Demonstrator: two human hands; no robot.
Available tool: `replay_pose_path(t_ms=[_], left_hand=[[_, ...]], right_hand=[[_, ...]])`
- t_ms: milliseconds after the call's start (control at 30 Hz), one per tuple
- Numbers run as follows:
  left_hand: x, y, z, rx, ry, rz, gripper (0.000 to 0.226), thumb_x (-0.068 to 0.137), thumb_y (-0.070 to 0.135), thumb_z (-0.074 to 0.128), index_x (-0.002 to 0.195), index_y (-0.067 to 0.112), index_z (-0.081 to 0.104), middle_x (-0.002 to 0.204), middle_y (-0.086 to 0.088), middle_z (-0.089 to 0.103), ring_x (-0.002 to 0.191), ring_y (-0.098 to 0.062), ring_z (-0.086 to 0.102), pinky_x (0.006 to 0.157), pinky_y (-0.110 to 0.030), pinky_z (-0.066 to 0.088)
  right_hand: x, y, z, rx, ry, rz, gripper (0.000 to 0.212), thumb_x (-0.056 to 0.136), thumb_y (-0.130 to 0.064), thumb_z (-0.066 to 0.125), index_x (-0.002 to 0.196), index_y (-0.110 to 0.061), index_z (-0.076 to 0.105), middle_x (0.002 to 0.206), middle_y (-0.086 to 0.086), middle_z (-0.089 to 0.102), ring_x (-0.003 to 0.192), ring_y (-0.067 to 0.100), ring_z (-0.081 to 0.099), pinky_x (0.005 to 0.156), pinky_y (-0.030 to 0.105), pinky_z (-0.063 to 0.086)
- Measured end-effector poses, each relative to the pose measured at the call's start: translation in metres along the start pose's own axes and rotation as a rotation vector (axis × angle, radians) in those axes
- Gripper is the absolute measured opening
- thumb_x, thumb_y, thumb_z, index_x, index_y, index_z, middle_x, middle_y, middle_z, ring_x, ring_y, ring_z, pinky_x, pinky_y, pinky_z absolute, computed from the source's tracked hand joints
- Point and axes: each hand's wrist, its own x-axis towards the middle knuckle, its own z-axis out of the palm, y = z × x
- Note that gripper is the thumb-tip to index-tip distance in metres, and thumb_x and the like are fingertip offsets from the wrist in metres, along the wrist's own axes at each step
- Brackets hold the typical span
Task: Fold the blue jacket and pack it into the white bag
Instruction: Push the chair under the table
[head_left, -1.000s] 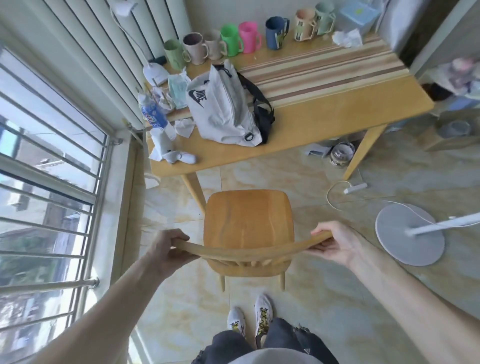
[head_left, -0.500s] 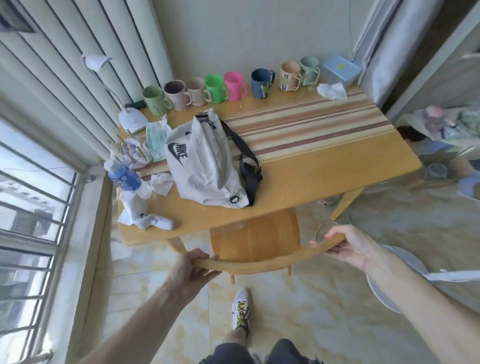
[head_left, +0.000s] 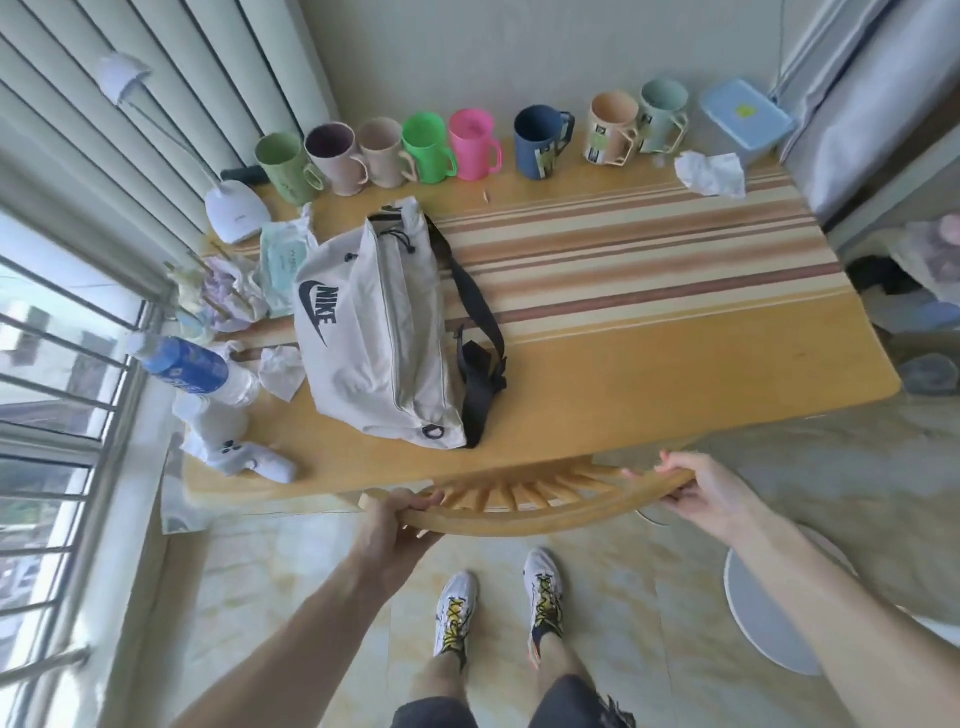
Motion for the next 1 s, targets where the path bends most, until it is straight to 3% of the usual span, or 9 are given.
replay_pose_path(t_ms=[133, 233, 300, 400, 500, 600, 700, 833, 1000], left_hand=[[0.003, -0.007, 0.006, 0.07, 0.105, 0.011, 0.019, 0.086, -0.012, 0.048, 0.079, 0.004, 0.055, 0.116, -0.027, 0.068, 0.125, -0.035, 0.062, 0.104, -0.05, 0.051], [0.004, -0.006, 0.007, 0.219, 0.325, 0.041, 0.02, 0.085, -0.002, 0.068, 0.104, -0.006, 0.062, 0.105, -0.024, 0.069, 0.101, -0.033, 0.068, 0.084, -0.04, 0.058], [0.002, -0.006, 0.008, 0.438, 0.498, 0.091, 0.054, 0.077, 0.017, 0.083, 0.119, -0.007, 0.061, 0.105, -0.02, 0.067, 0.091, -0.031, 0.066, 0.076, -0.037, 0.056], [-0.006, -0.013, 0.011, 1.087, 0.683, 0.412, 0.073, 0.076, 0.041, 0.082, 0.134, 0.006, 0.052, 0.131, -0.021, 0.06, 0.125, -0.039, 0.052, 0.106, -0.048, 0.044], [-0.009, -0.024, 0.023, 1.694, 0.576, 0.85, 0.042, 0.091, 0.052, 0.061, 0.12, 0.023, 0.069, 0.137, -0.013, 0.063, 0.133, -0.034, 0.051, 0.117, -0.049, 0.03], [-0.008, -0.043, 0.039, 2.071, 0.366, 0.732, 0.059, 0.1, 0.056, 0.02, 0.105, 0.034, 0.074, 0.118, 0.004, 0.075, 0.114, -0.024, 0.064, 0.112, -0.044, 0.032], [-0.01, -0.052, 0.05, 2.113, 0.357, 0.774, 0.058, 0.101, 0.048, 0.015, 0.094, 0.031, 0.069, 0.107, 0.006, 0.076, 0.099, -0.024, 0.064, 0.089, -0.04, 0.037], [-0.001, -0.058, 0.045, 2.082, 0.465, 0.851, 0.06, 0.097, 0.041, 0.019, 0.07, 0.024, 0.069, 0.078, 0.004, 0.075, 0.082, -0.022, 0.065, 0.08, -0.04, 0.038], [0.007, -0.062, 0.043, 2.07, 0.518, 0.913, 0.058, 0.093, 0.038, 0.02, 0.057, 0.021, 0.063, 0.061, 0.0, 0.068, 0.072, -0.027, 0.065, 0.074, -0.039, 0.037]], right_hand=[[0.007, -0.001, -0.011, 0.001, 0.006, 0.013, 0.019, 0.091, 0.012, 0.05, 0.102, -0.003, 0.051, 0.105, 0.016, 0.049, 0.104, 0.045, 0.07, 0.064, 0.039, 0.063], [0.007, 0.002, -0.007, -0.161, 0.152, -0.05, 0.02, 0.084, 0.004, 0.06, 0.102, -0.004, 0.058, 0.107, 0.02, 0.061, 0.103, 0.041, 0.069, 0.086, 0.048, 0.059], [0.004, 0.004, -0.002, -0.559, 0.334, -0.214, 0.03, 0.078, -0.017, 0.07, 0.107, -0.015, 0.061, 0.111, 0.011, 0.067, 0.101, 0.034, 0.066, 0.087, 0.043, 0.055], [0.002, 0.014, 0.006, -1.335, 0.449, -0.733, 0.026, 0.089, -0.042, 0.061, 0.103, -0.02, 0.066, 0.097, 0.0, 0.068, 0.097, 0.031, 0.064, 0.088, 0.039, 0.048], [0.006, 0.033, 0.017, -1.808, 0.279, -1.008, 0.047, 0.099, -0.051, 0.038, 0.078, -0.022, 0.07, 0.078, 0.0, 0.072, 0.087, 0.025, 0.067, 0.107, 0.048, 0.041], [0.003, 0.049, 0.025, -2.027, 0.121, -1.014, 0.081, 0.103, -0.052, 0.002, 0.071, -0.02, 0.07, 0.07, 0.002, 0.07, 0.069, 0.025, 0.068, 0.089, 0.045, 0.048], [0.003, 0.049, 0.024, -1.995, 0.168, -1.08, 0.068, 0.1, -0.043, 0.024, 0.059, -0.015, 0.07, 0.063, 0.005, 0.067, 0.054, 0.026, 0.063, 0.074, 0.042, 0.05], [0.005, 0.049, 0.028, -1.959, 0.253, -1.094, 0.055, 0.091, -0.035, 0.036, 0.051, -0.013, 0.067, 0.058, 0.005, 0.064, 0.044, 0.023, 0.055, 0.063, 0.039, 0.053], [-0.002, 0.046, 0.03, -1.986, 0.219, -1.044, 0.054, 0.092, -0.035, 0.032, 0.061, -0.013, 0.072, 0.071, 0.006, 0.069, 0.055, 0.025, 0.062, 0.073, 0.04, 0.052]])
